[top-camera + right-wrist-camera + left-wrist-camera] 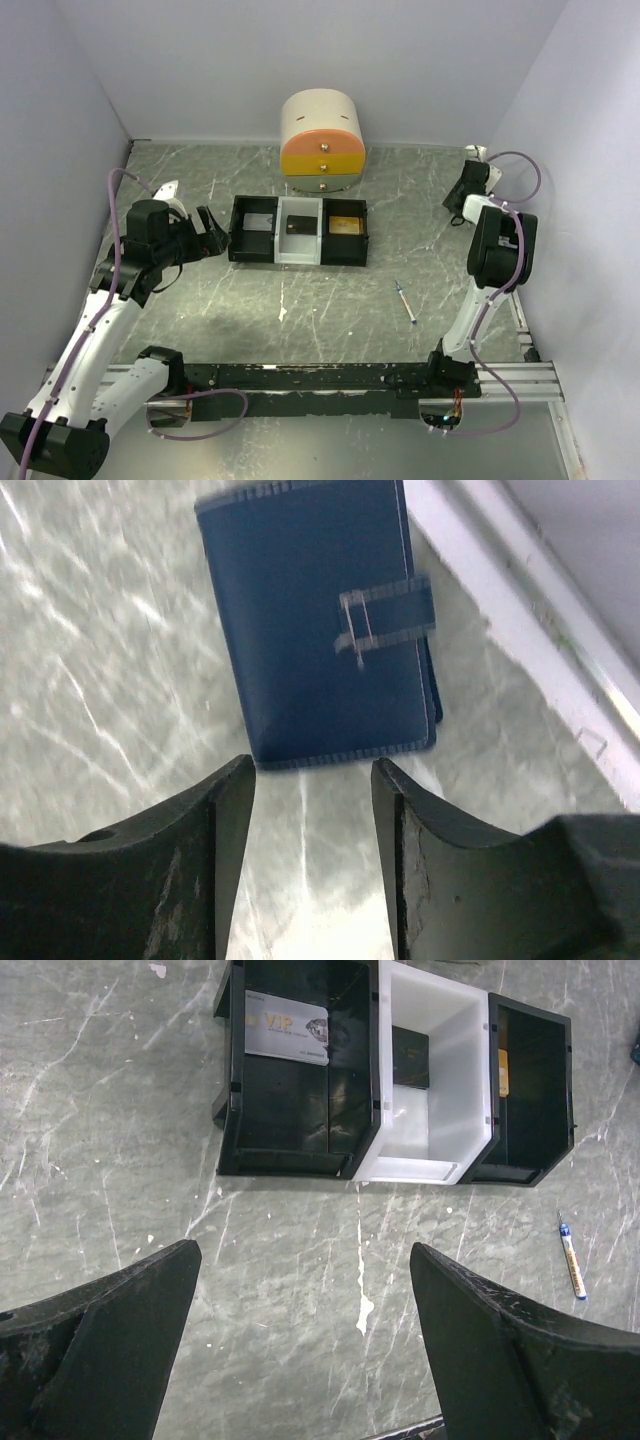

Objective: Take the credit cards out of the card holder

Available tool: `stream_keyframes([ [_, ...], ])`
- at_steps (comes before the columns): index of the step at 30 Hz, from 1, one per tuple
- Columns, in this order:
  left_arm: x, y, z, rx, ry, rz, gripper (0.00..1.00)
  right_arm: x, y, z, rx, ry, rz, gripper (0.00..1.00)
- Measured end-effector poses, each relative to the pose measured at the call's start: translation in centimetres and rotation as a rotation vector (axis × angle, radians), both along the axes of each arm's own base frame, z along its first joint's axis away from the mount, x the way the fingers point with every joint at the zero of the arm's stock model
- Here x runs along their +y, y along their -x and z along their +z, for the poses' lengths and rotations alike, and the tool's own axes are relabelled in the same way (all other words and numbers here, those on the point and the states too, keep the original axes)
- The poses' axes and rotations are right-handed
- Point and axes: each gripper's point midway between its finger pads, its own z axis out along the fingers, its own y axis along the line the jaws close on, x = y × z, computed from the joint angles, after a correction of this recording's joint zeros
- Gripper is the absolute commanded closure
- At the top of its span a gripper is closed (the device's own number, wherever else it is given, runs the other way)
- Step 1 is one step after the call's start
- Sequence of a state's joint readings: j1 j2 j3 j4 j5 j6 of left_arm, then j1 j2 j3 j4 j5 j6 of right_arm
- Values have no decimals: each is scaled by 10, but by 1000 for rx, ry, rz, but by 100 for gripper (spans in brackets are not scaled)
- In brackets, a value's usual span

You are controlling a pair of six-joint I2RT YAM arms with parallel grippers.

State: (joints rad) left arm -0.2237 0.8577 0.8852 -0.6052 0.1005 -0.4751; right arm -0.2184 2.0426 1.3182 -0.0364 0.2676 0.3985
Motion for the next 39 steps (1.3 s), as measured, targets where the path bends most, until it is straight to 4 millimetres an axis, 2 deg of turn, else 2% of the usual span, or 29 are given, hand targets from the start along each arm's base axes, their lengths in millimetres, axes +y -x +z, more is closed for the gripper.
stream_keyframes([
  [3,0,-1,-1,4,-1,0,2,13,17,-3,46,-26,42,50],
  [5,0,-1,-3,10,-2,-1,2,22,24,1,56,-41,74,47],
  [8,-1,-2,-4,15,-3,-1,2,30,29,24,25,-35,99,42],
  [10,-1,-2,-4,14,-3,-1,2,26,26,44,-17,-6,82,37],
  [12,-1,-2,-3,13,-2,-2,2,16,20,63,-63,28,33,37],
  [15,-1,-2,-3,12,-2,-2,1,-2,6,74,-110,31,-40,37],
  [17,-1,-1,-3,10,-2,-2,1,-16,-1,66,-136,2,-77,39],
  [22,0,-1,-2,7,-2,-1,1,-37,1,23,-127,-121,-118,44],
  [28,0,-1,-3,10,-3,-2,1,-33,-6,-9,-140,-245,-108,49],
  [32,-1,-2,-4,15,-4,-2,1,-29,-18,-8,-179,-285,-97,63],
  [34,0,-2,-4,15,-4,-1,1,-28,-20,-8,-188,-298,-93,74],
  [37,0,-1,-4,13,-3,-1,1,-24,-22,-7,-213,-313,-79,82],
  [39,0,-1,-3,12,-3,-1,1,-21,-20,-7,-225,-320,-69,92],
])
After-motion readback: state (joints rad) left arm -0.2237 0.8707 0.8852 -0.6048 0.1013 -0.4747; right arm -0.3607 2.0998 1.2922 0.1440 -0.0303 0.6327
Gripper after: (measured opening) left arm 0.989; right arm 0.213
